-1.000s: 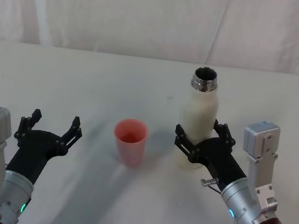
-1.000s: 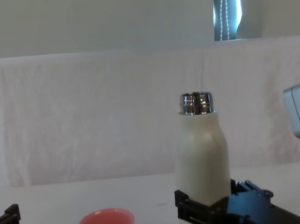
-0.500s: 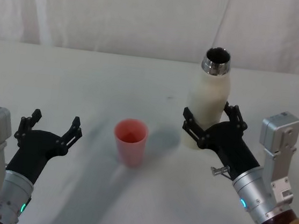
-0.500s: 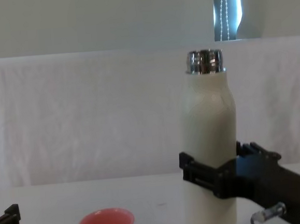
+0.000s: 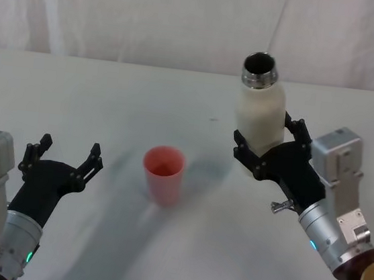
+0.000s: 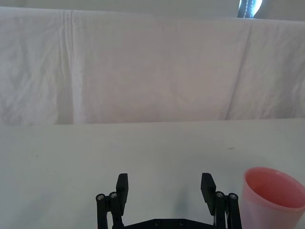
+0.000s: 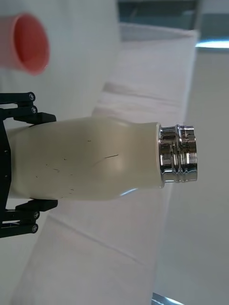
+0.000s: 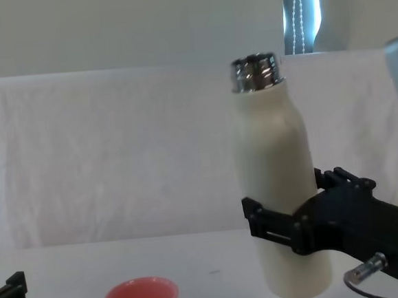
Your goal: Grasp the thermos with one hand and pour water into the cup lid.
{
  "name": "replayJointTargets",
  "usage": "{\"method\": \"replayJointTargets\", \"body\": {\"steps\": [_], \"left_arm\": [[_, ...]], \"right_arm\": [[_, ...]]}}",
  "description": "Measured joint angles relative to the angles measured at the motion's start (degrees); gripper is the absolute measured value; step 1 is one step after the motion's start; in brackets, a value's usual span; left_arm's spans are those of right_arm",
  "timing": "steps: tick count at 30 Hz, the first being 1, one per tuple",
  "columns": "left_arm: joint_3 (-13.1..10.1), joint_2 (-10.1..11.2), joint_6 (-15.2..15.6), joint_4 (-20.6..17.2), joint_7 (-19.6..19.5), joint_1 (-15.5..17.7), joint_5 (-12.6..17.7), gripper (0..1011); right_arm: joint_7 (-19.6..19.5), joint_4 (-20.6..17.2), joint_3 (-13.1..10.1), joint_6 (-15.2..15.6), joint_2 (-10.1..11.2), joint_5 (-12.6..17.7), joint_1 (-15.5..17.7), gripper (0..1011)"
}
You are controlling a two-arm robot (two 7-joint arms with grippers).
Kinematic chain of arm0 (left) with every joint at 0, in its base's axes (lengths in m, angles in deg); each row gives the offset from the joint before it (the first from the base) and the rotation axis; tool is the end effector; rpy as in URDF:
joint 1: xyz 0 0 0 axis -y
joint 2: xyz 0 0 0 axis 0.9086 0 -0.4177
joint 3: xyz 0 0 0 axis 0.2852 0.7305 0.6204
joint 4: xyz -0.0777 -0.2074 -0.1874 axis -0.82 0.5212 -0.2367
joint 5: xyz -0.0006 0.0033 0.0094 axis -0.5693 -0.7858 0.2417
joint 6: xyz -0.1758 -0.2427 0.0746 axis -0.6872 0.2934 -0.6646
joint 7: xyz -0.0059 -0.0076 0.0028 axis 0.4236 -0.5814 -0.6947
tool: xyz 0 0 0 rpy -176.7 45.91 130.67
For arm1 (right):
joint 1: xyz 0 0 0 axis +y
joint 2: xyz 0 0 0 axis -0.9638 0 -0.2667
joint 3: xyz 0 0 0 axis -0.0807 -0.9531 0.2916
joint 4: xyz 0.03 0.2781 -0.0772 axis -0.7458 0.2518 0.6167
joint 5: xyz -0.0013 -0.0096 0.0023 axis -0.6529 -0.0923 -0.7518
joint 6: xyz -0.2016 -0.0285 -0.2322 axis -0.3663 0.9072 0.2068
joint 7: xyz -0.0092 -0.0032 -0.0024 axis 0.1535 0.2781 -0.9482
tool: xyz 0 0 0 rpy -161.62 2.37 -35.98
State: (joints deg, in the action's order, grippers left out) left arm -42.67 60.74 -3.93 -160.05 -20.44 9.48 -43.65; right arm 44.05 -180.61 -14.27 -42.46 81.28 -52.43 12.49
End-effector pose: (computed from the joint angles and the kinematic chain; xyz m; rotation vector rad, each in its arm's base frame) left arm 0.2531 0.0374 -0.2851 -0.0381 0.0138 1.4460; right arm 0.3240 0.0660 -0.2675 0.0300 -0.2856 -1.0222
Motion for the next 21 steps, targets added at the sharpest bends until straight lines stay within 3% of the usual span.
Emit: {"method": "replayJointTargets", "body": {"steps": [6,21], "left_arm": [[0.0,0.0,0.0,0.0,0.0,0.0,0.0,1001],[0.0,0.0,0.0,0.0,0.0,0.0,0.0,1001]], "right_arm": [[-2.0,-1.3,1.0,4.9,1.1,-7.1,-0.9,959],[-0.6,-2.2,2.4,10.1,2.7,-14.3,-3.2,959]]}}
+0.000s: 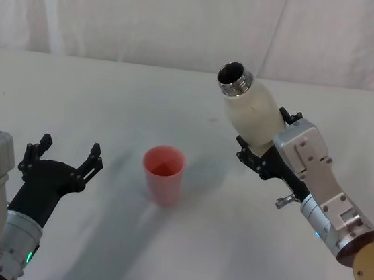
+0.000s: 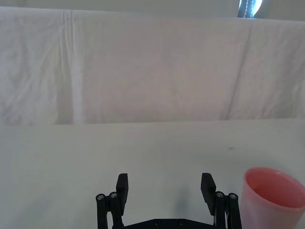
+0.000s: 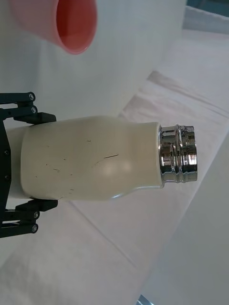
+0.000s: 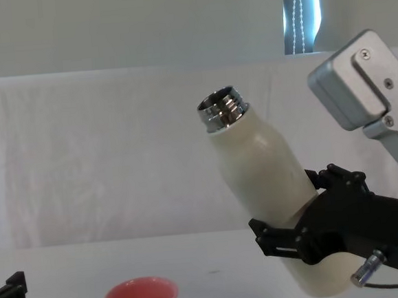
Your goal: Grasp the thermos with one hand and pour water into the cup lid.
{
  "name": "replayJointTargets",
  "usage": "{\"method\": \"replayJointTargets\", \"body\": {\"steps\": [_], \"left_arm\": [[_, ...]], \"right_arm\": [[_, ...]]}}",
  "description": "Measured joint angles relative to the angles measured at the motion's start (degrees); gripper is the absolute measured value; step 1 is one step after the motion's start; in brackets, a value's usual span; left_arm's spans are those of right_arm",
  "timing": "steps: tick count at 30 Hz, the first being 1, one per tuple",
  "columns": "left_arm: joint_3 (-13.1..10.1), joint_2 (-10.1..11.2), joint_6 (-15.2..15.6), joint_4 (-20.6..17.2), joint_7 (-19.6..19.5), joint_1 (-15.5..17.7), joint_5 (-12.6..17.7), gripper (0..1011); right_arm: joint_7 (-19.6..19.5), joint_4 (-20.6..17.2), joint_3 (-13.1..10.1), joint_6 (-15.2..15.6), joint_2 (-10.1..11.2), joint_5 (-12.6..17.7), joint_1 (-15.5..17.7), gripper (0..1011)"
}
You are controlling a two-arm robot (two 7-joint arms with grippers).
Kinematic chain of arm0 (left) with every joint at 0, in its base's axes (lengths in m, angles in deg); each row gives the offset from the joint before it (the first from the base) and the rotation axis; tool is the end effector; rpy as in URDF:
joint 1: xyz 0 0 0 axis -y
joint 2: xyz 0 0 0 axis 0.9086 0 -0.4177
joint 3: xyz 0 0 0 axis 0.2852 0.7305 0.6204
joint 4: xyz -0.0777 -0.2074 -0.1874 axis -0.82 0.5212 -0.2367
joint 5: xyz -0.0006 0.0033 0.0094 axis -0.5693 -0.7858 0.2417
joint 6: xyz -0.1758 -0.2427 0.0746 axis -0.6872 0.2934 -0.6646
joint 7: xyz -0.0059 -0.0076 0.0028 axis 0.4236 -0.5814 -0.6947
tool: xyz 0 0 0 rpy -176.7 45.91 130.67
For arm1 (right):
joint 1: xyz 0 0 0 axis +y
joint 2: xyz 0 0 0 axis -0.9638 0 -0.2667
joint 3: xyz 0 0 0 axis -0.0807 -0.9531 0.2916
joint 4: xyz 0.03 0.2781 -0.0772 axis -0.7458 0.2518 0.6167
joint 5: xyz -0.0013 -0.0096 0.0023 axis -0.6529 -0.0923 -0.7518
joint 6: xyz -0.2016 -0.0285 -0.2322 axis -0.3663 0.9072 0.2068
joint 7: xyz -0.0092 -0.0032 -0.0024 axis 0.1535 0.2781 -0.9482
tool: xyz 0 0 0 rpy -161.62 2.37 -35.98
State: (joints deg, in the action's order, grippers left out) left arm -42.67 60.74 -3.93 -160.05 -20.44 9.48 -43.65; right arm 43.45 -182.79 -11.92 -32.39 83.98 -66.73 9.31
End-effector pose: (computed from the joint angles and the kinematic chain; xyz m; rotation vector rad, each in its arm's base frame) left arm 0.2531 0.0374 -0.2851 -0.0381 0.0138 1.4460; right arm 0.3326 0.0665 -0.2447 -0.2578 -0.4657 -1.0214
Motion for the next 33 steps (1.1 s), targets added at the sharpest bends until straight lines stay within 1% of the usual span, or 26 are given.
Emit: {"method": "replayJointTargets", "body": {"steps": [11,12,16,19,23,33], "left_arm": [[0.0,0.0,0.0,0.0,0.0,0.0,0.0,1001],[0.0,0.0,0.0,0.0,0.0,0.0,0.0,1001],[0.0,0.0,0.0,0.0,0.0,0.0,0.0,1001],[0.0,0.0,0.0,0.0,0.0,0.0,0.0,1001],[0.0,0.0,0.0,0.0,0.0,0.0,0.0,1001],[0.0,0.0,0.0,0.0,0.0,0.0,0.0,1001]], "right_arm": [[0.9,-0.4,1.3,2.7,1.3,-5.8,-2.0,959],[1.0,-0.4,1.6,3.1,1.4,-6.7,-2.2,959],[1.1,-0.4,2.2,4.1,1.7,-8.8,-2.8,959],[1.2,-0.4,3.0,5.3,1.7,-11.3,-3.4,959],[1.0,-0.2,3.6,5.9,1.5,-13.2,-3.8,959],[2.0,0.3,4.6,6.5,1.3,-16.0,-4.4,959]]}}
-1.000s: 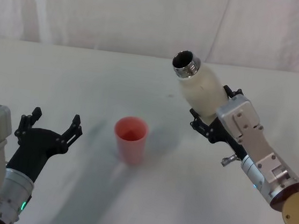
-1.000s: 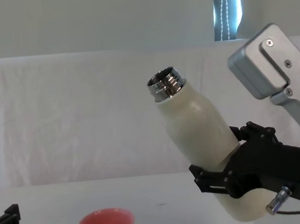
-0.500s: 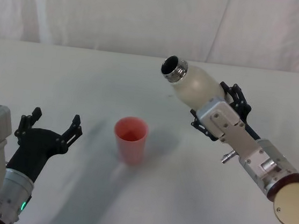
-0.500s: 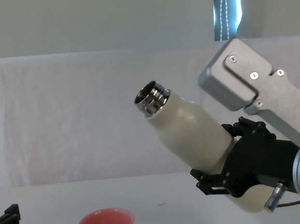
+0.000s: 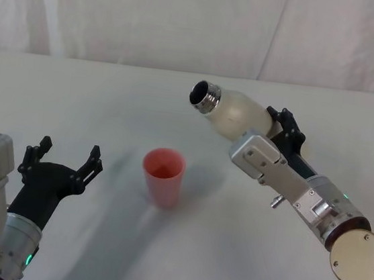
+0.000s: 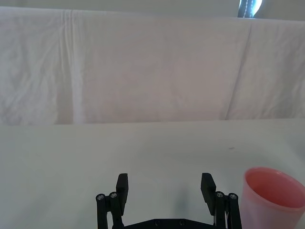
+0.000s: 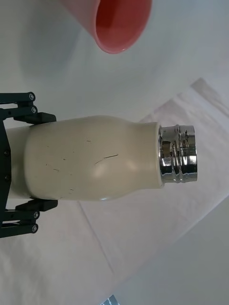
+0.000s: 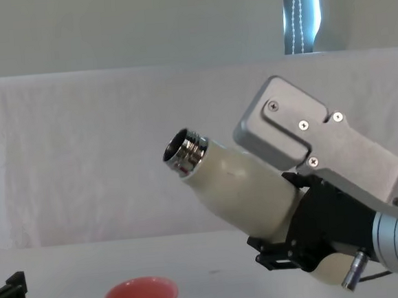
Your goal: Grasp the thermos with one hand and pour water into the cup lid.
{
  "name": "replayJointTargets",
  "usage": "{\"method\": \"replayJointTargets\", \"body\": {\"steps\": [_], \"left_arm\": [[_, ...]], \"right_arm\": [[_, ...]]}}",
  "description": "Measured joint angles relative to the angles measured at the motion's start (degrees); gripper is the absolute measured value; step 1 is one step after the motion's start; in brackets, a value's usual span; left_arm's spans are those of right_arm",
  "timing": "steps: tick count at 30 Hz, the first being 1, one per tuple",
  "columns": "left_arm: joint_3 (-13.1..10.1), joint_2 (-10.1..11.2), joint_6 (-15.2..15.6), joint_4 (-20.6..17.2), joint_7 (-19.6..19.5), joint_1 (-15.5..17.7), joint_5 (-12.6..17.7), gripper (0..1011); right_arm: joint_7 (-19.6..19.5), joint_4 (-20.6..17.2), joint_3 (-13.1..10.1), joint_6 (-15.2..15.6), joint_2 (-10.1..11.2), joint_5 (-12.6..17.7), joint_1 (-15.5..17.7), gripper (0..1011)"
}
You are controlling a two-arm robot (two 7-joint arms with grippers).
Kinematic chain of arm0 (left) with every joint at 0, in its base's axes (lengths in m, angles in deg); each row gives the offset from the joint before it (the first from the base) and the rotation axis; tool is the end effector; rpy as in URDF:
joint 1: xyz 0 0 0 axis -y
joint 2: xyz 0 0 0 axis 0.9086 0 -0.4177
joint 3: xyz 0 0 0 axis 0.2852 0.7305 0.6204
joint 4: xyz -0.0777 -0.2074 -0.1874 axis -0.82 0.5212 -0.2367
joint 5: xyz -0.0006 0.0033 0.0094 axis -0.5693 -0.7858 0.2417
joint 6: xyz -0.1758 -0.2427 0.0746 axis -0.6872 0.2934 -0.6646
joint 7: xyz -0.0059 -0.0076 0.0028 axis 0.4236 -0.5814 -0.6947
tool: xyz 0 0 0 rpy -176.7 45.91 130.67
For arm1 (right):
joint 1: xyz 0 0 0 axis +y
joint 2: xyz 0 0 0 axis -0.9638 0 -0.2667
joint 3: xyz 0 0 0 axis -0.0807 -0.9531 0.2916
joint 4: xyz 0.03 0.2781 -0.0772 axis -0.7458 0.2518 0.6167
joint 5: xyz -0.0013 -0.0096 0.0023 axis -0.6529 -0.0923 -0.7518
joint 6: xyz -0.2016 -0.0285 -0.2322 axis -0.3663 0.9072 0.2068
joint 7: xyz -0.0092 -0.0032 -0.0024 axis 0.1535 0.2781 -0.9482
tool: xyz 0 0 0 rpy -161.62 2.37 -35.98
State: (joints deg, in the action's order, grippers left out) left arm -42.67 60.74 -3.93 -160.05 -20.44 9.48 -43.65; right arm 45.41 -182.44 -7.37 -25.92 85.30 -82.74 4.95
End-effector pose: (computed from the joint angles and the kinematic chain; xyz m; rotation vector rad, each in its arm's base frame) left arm 0.2531 0.0374 -0.2851 -0.0381 0.0138 1.4460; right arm 0.3420 0.0820 -0.2298 -0.5166 -0.6902 -0.9719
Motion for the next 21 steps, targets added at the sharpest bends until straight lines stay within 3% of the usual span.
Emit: {"method": "replayJointTargets", "body": {"steps": [21], "left_arm": [[0.0,0.0,0.0,0.0,0.0,0.0,0.0,1001]], "right_arm": [[1.6,0.7,2.3,2.6,0.7,-7.3,-1.4,959]]}}
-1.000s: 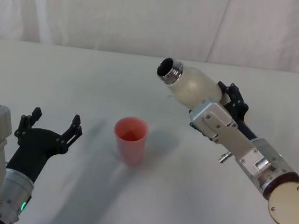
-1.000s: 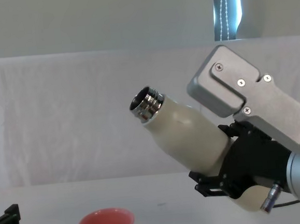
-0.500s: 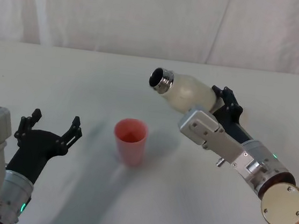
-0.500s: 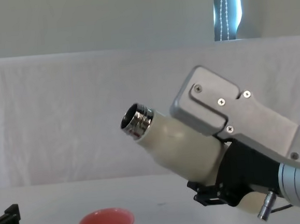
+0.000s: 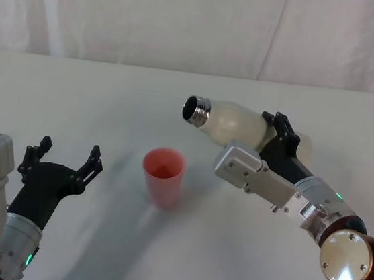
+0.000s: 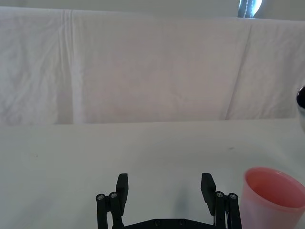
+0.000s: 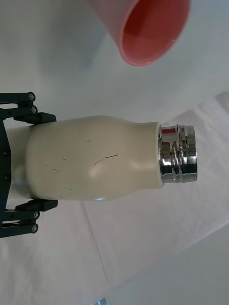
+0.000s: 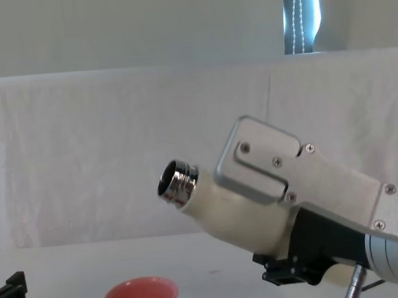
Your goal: Grasp the thermos with one hand and pour water into the cup lid.
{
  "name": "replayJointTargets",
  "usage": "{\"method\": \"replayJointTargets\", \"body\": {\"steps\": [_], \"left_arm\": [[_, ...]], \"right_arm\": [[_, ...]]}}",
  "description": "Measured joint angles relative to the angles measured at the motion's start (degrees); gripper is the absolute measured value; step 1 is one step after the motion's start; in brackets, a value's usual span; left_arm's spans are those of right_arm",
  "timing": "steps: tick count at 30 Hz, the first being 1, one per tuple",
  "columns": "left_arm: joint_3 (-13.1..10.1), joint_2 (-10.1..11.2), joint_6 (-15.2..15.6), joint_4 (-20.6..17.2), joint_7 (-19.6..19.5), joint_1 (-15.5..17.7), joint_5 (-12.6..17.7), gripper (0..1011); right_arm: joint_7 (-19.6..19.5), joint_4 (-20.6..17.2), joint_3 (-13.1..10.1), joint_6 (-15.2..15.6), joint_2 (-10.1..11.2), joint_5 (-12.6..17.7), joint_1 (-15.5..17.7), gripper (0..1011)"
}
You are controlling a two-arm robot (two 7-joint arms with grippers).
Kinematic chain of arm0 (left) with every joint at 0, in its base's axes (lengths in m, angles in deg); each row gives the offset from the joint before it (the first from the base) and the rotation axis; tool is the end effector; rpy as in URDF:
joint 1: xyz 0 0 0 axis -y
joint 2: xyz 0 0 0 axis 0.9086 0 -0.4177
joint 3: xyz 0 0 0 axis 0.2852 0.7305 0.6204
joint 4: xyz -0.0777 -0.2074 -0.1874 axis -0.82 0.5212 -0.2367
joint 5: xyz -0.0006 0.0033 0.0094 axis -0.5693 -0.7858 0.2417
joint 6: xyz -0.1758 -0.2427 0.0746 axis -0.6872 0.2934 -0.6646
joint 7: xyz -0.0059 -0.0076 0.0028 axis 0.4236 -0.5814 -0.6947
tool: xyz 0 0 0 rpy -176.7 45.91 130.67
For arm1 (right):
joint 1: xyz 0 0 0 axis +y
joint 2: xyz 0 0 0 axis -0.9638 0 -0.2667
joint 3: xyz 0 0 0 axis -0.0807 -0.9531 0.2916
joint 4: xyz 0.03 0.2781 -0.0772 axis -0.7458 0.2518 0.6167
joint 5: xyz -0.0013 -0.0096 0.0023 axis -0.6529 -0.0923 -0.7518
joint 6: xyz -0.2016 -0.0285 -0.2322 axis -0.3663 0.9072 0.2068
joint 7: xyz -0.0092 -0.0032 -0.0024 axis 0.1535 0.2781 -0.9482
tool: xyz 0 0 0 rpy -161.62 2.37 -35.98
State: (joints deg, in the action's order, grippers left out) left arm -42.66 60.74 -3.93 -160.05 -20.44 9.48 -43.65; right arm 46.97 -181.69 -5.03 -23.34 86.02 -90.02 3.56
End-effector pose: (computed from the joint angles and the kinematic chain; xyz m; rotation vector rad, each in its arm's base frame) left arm 0.2531 0.0375 -0.2851 -0.0381 0.0138 1.4461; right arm 0.3435 0.0886 -0.2305 -0.6446 -0.7809 -0.9369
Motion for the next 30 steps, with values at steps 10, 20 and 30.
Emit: {"method": "replayJointTargets", "body": {"steps": [10,20,30], "left_arm": [[0.0,0.0,0.0,0.0,0.0,0.0,0.0,1001],[0.0,0.0,0.0,0.0,0.0,0.0,0.0,1001],[0.0,0.0,0.0,0.0,0.0,0.0,0.0,1001]], "right_arm": [[0.5,0.3,1.8,1.3,0.9,-4.9,-0.7,959],[1.3,0.3,2.1,1.5,1.1,-6.9,-1.1,959],[1.7,0.3,3.3,2.0,1.2,-9.6,-1.6,959]]}}
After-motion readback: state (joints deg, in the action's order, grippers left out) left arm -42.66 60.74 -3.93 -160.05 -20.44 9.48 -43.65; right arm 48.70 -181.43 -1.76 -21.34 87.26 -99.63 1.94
